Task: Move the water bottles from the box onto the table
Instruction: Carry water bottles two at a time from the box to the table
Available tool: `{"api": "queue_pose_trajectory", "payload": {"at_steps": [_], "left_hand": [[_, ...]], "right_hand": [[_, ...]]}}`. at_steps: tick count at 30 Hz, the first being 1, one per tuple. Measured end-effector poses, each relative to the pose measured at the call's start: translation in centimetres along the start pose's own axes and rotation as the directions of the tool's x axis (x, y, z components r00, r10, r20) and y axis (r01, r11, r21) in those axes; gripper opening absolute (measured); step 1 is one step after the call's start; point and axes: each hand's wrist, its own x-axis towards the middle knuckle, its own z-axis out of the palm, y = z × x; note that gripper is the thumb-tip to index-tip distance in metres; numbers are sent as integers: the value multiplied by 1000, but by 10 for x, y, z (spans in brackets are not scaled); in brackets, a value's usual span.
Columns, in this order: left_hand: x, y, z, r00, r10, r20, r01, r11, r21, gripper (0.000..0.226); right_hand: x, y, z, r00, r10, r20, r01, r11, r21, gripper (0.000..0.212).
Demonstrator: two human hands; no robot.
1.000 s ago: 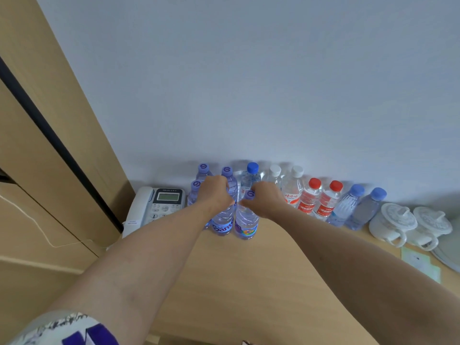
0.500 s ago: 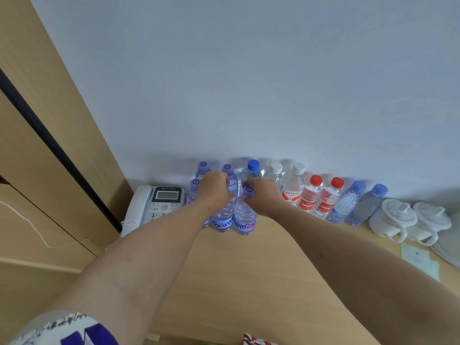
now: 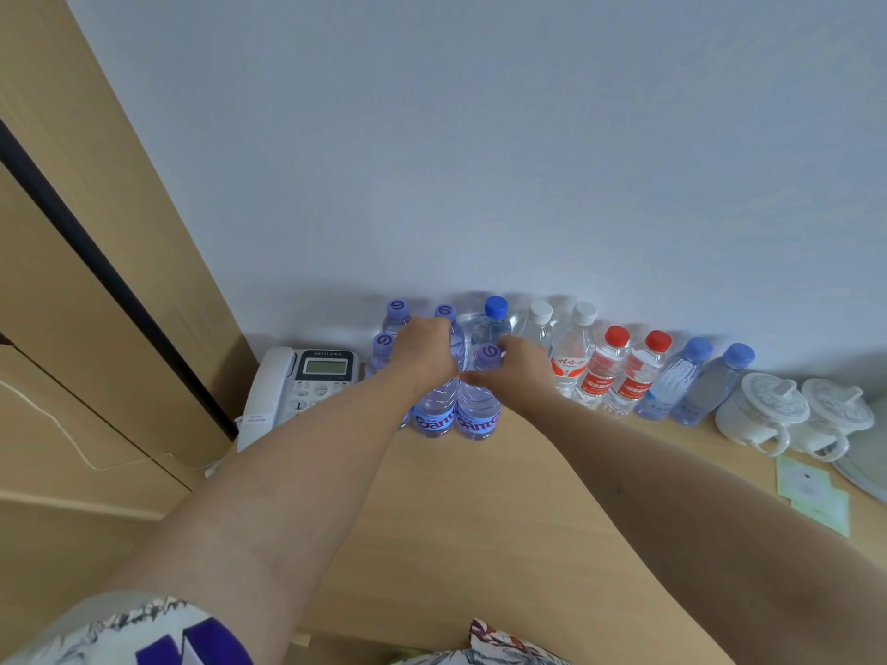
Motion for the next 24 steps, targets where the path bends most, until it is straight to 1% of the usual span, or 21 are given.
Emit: {"api": "queue_pose_trajectory", "payload": {"at_steps": [3, 6, 10, 12, 15, 17, 20, 24], "left_hand": [[1, -1, 0, 1000, 4, 10, -4, 1000, -6, 36], [2, -2, 0, 1000, 8, 21, -8, 1000, -4, 35], [3, -4, 2, 999, 33, 15, -33, 999, 12, 38], [3, -4, 2, 999, 43, 9, -43, 999, 30, 37], [3, -3, 4, 999, 54, -4, -54, 997, 55, 29], [2, -2, 7, 997, 76, -14, -75, 994, 75, 26], [-1, -1, 10, 995, 103, -13, -101, 988, 114, 27], [-9, 2, -4, 997, 67, 26, -70, 990, 126, 27]], "right_hand": [[2, -1, 2, 1000, 14, -5, -14, 999, -52, 45], [3, -1, 1, 1000, -4, 18, 5, 996, -90, 39], [0, 1, 3, 1000, -17, 4, 18, 997, -69, 31], [-2, 1, 6, 1000, -10, -18, 9, 998, -55, 32], [-6, 2, 8, 999, 29, -28, -30, 999, -24, 34], [-11, 4, 10, 998, 59, -22, -59, 998, 6, 40], [-21, 10, 13, 992, 124, -18, -123, 991, 45, 61], [-35, 16, 9, 986, 163, -33, -163, 987, -3, 74]]}}
